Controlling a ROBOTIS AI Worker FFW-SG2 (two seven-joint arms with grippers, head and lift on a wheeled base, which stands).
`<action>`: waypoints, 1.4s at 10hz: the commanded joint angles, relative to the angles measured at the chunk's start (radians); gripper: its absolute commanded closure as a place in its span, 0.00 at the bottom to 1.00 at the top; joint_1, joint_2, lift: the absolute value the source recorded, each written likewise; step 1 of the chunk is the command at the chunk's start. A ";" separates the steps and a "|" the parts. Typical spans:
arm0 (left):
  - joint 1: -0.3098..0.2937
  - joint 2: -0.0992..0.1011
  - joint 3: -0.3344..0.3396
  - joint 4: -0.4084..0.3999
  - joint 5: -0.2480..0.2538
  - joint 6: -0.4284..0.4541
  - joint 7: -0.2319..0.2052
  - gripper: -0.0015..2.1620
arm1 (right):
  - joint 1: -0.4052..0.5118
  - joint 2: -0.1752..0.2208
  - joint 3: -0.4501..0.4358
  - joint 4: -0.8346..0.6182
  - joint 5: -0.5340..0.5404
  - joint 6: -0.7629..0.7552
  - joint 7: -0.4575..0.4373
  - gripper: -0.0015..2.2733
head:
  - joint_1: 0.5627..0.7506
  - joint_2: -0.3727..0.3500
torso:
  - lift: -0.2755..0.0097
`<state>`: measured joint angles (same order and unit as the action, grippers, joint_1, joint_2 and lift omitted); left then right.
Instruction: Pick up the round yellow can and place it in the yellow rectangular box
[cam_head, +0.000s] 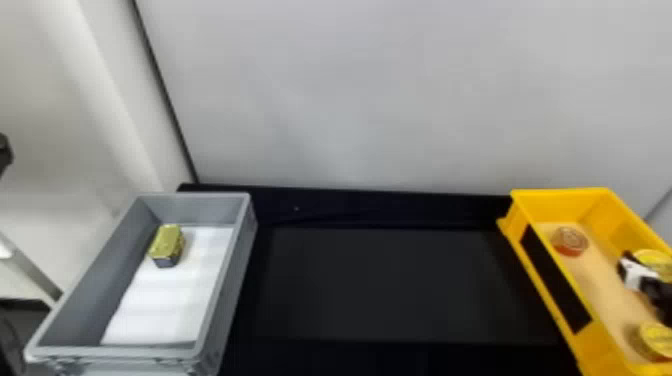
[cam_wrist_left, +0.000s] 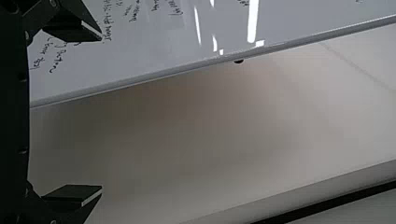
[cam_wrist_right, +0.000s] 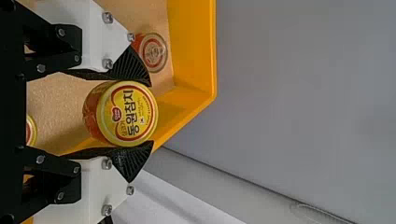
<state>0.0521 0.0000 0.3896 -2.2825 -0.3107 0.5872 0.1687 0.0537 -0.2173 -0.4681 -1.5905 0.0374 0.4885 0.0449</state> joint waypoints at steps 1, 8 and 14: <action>-0.001 -0.003 -0.003 0.001 -0.001 0.001 0.000 0.06 | -0.028 -0.005 0.019 0.043 -0.044 0.000 -0.014 0.27 | 0.70 0.53 | 0.65; 0.000 -0.003 -0.004 0.001 -0.002 0.004 0.000 0.06 | -0.021 -0.039 0.065 0.038 -0.168 -0.037 -0.030 0.19 | 0.70 0.53 | 0.65; 0.002 -0.003 -0.003 0.001 -0.002 0.004 0.000 0.06 | -0.012 -0.042 0.054 -0.013 -0.166 -0.050 -0.026 0.04 | 0.70 0.53 | 0.65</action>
<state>0.0530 0.0000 0.3858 -2.2810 -0.3119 0.5910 0.1687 0.0355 -0.2563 -0.4063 -1.5732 -0.1341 0.4440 0.0170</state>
